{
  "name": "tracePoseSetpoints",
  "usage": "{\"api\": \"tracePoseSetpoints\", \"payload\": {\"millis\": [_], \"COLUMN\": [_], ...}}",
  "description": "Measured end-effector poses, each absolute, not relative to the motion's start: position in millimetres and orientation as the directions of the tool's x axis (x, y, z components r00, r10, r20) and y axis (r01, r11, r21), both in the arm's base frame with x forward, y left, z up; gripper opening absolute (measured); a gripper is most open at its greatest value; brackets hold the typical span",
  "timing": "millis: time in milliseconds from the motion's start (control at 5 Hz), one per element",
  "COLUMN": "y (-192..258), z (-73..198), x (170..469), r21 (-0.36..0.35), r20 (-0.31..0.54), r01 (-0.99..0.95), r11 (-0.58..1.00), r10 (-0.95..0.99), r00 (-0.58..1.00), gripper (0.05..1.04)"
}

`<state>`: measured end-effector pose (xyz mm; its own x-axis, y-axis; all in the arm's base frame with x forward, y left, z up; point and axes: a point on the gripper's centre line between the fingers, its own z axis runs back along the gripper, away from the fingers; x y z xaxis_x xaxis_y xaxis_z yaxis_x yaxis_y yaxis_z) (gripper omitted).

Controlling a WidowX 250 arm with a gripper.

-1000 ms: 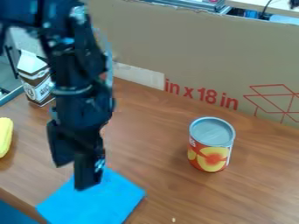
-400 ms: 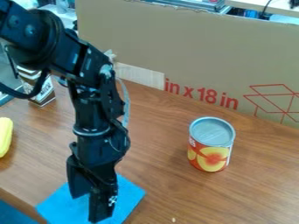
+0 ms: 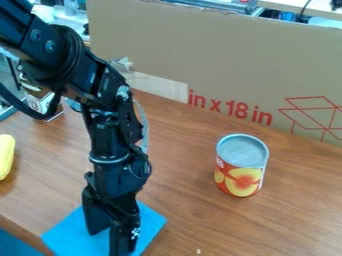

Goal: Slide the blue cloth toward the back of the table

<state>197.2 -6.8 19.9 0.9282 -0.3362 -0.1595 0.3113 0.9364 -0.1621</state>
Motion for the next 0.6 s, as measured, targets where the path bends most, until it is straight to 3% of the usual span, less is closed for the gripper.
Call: {"api": "tracePoseSetpoints", "payload": {"millis": [200, 400, 600], "y": [5, 36, 70], "z": [19, 21, 22], "x": [208, 239, 265], "r21": [-0.153, -0.108, -0.065], "r20": [-0.096, 0.002, 0.018], "r01": [0.283, 0.257, 0.245], "r11": [0.947, 0.960, 0.967], "r10": [-0.300, -0.258, -0.245], "r00": [0.949, 0.966, 0.969], "gripper": [1.009, 1.009, 1.009]}}
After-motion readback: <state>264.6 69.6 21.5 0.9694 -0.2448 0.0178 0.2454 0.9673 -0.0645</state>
